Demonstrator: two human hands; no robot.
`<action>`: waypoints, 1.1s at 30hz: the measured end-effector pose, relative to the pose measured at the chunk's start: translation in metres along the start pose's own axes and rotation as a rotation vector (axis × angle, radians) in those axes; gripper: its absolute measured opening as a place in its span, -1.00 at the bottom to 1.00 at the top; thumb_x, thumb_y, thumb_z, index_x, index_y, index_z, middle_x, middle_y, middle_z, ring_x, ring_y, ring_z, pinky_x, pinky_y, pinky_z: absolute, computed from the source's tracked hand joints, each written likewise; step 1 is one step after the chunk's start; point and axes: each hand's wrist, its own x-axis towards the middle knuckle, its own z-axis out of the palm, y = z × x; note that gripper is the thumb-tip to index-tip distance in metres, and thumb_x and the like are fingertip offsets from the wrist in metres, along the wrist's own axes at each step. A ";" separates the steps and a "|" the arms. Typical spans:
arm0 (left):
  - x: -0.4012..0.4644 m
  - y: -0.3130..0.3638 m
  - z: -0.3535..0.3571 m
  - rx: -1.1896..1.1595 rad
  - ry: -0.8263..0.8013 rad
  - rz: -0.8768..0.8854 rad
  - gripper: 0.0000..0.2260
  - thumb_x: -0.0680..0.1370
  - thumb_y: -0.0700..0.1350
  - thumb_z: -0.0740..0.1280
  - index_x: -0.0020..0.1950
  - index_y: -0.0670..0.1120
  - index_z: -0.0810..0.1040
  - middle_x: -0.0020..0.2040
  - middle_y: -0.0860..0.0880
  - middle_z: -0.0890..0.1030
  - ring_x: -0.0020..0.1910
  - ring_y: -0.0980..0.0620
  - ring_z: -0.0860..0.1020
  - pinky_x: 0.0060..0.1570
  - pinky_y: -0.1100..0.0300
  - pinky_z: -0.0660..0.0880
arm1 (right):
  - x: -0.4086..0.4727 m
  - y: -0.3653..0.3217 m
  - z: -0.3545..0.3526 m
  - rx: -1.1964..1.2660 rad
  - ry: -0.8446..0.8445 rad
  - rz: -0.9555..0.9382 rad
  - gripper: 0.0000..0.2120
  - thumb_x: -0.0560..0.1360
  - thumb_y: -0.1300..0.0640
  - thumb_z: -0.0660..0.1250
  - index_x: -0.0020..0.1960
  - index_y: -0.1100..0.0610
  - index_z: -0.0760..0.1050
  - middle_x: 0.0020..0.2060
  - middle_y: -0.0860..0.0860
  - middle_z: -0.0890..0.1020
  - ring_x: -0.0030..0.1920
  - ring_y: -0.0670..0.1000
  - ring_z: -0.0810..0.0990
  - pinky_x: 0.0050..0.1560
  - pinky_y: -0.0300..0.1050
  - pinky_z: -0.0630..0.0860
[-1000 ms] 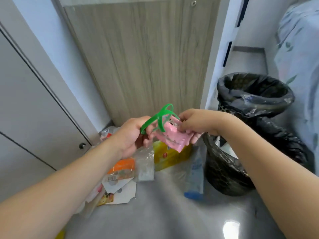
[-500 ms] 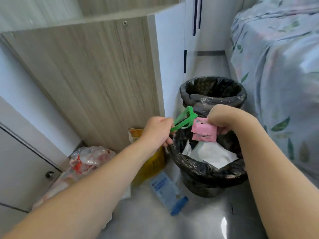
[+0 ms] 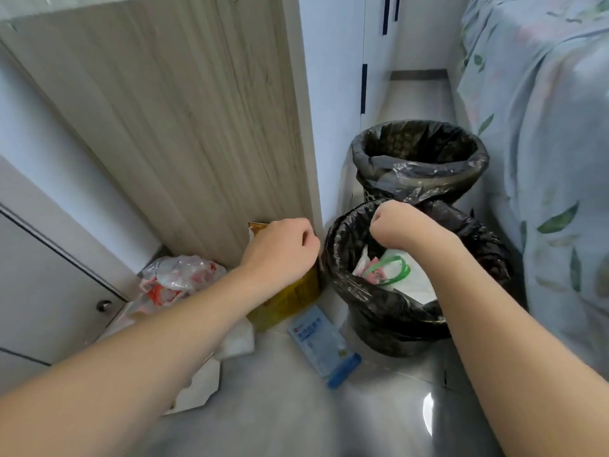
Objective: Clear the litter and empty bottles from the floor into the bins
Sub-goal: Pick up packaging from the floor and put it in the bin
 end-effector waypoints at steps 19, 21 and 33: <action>-0.107 -0.201 0.067 0.094 -0.345 -0.136 -0.84 0.53 -0.10 0.21 0.04 -0.05 0.55 0.09 -0.03 0.50 0.08 -0.08 0.53 0.02 0.03 0.50 | -0.036 -0.027 0.247 -0.150 -0.221 0.049 -0.56 0.47 -0.04 0.29 0.26 0.15 0.33 0.23 0.17 0.43 0.25 0.23 0.41 0.23 0.06 0.40; -0.114 -0.208 0.068 0.256 -0.540 -0.076 -0.77 0.54 -0.07 0.21 0.15 -0.03 0.53 0.20 -0.03 0.49 0.19 -0.09 0.49 0.12 0.04 0.48 | -0.035 -0.010 0.261 -0.108 -0.243 0.244 -0.42 0.41 -0.10 0.36 0.32 0.13 0.28 0.26 0.17 0.43 0.27 0.21 0.43 0.24 0.02 0.41; -0.184 -0.273 0.070 0.348 -0.906 -0.126 -0.68 0.57 -0.02 0.16 0.30 0.00 0.44 0.28 -0.03 0.42 0.24 -0.10 0.45 0.16 0.02 0.46 | -0.091 -0.044 0.316 0.182 -0.568 0.221 -0.76 0.45 0.29 0.20 0.06 0.24 0.57 -0.02 0.20 0.65 -0.04 0.19 0.63 -0.12 -0.02 0.56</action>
